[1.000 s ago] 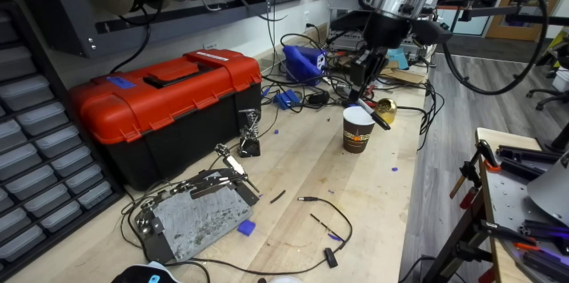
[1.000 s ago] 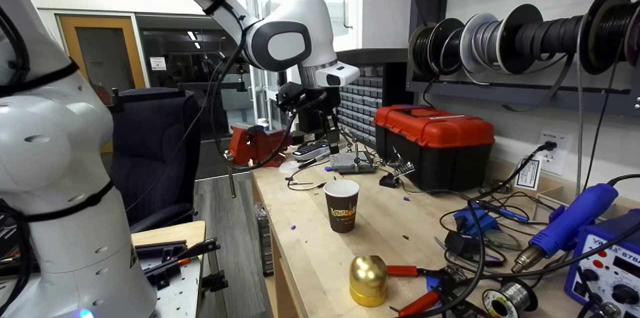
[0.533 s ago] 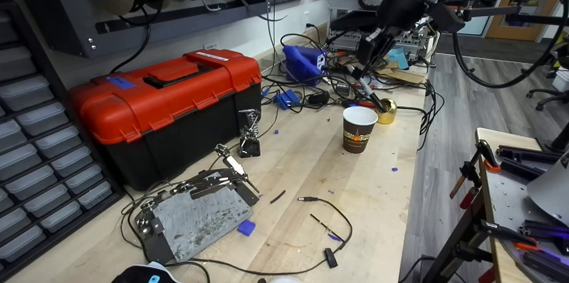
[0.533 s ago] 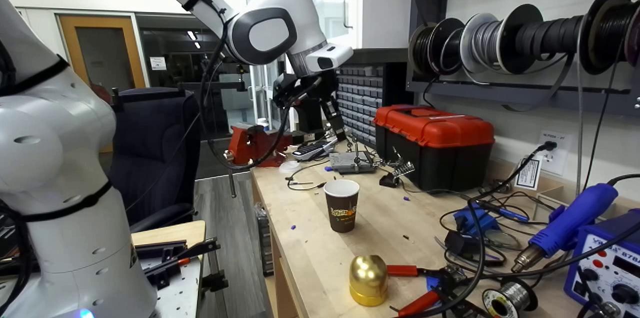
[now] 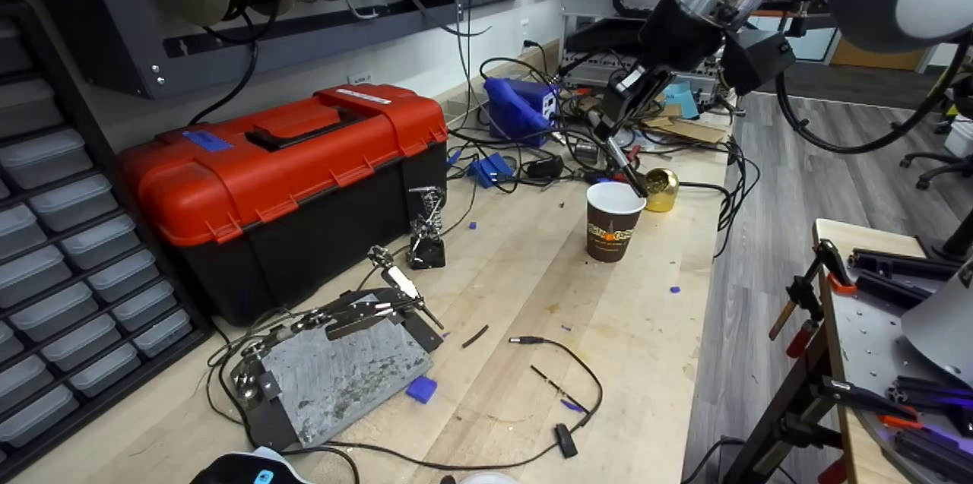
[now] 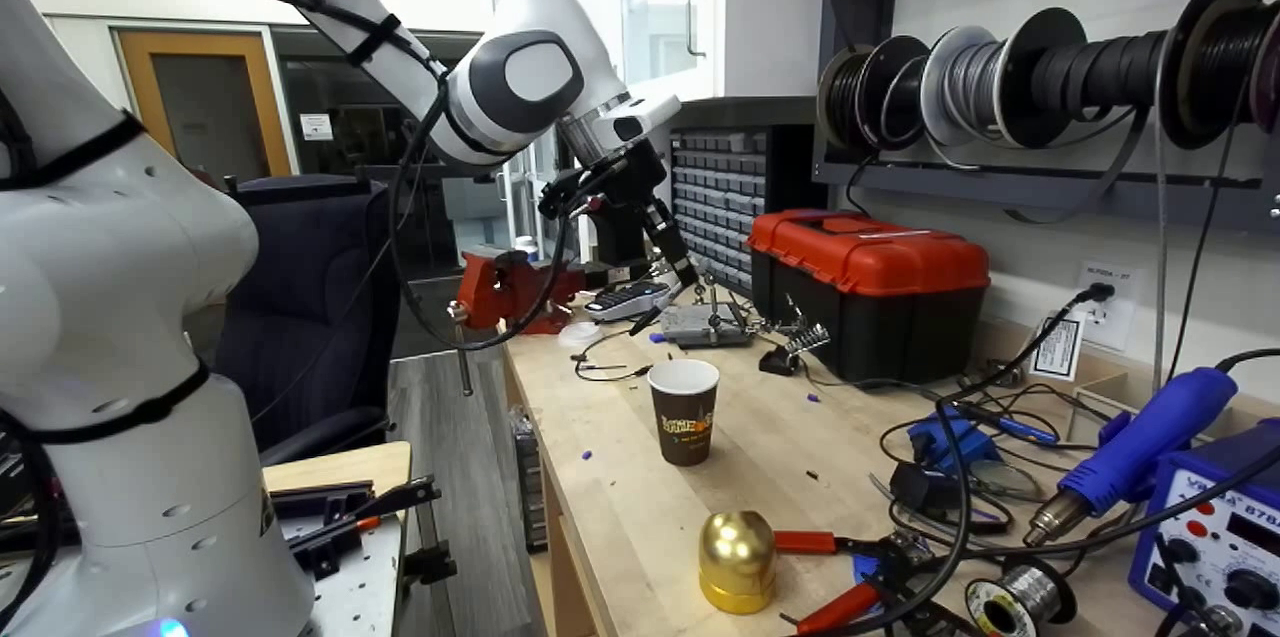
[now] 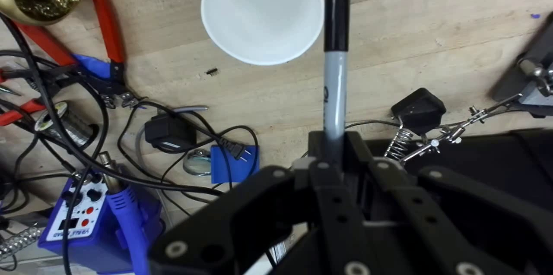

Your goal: Pick up the black and white pen and put it in the cup

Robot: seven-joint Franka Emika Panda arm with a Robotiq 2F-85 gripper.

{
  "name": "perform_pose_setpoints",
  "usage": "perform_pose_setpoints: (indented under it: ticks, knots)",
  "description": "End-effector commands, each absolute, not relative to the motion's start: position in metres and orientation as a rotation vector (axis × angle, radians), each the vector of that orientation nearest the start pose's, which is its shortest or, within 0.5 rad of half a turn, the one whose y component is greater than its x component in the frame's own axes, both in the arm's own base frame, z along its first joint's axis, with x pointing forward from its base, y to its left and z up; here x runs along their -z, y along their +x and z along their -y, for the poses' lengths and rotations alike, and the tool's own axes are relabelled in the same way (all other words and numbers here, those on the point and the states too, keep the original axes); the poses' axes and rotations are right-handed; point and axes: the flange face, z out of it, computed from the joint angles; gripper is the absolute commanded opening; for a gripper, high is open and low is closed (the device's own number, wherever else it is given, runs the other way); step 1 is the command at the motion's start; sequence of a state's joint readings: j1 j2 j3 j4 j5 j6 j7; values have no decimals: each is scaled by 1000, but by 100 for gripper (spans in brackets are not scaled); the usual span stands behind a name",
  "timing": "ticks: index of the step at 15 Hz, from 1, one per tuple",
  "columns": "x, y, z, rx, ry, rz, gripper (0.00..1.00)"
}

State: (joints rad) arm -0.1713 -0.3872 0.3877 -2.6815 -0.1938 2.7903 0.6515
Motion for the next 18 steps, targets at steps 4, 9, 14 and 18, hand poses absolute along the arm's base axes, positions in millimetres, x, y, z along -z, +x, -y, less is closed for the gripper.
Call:
perform_pose_setpoints:
  ticks: [4,9,14,18]
  knots:
    - [-407,427,-80,882,-3082,-496,1]
    - [-416,438,-71,926,-3093,-531,1]
    - [-421,460,-70,942,-3116,-520,1]
    - [-406,474,-79,936,-3139,-496,1]
